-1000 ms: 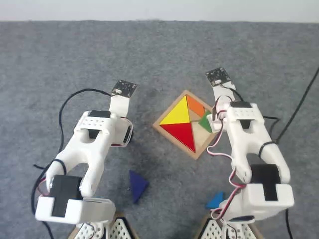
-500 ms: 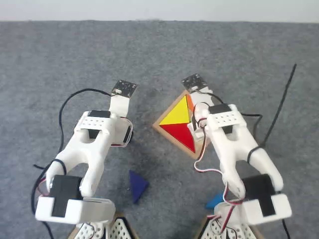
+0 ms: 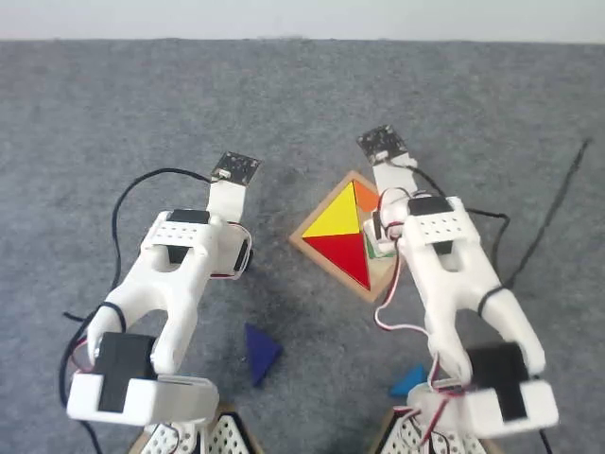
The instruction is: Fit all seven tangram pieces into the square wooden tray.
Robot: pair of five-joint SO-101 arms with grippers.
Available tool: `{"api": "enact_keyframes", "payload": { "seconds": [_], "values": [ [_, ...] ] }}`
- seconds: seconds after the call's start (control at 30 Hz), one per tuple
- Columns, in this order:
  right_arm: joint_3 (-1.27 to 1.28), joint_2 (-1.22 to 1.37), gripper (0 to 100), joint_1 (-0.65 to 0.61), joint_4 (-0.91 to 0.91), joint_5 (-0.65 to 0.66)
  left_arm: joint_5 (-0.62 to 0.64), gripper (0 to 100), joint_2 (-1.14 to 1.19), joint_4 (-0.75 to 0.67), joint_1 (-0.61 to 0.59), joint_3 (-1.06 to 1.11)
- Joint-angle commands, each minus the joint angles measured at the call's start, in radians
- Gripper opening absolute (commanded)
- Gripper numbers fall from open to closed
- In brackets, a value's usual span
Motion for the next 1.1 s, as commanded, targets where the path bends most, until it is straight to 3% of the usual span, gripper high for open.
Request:
{"api": "enact_keyframes", "payload": {
  "seconds": [0.0,0.7,0.93,1.07],
  "values": [
    [-0.06,0.082,27.0,0.012,-0.021,0.026,-0.008,14,0.0,-0.02,0.015,-0.005],
    [0.026,0.076,27.0,-0.018,0.021,0.133,-0.008,14,0.0,-0.02,0.015,-0.007],
    [0.032,-0.125,27.0,0.071,0.024,0.114,-0.008,14,0.0,-0.02,0.015,-0.007],
    [-0.002,-0.208,27.0,0.145,0.022,0.028,-0.008,14,0.0,-0.02,0.015,-0.007]
  ]
}}
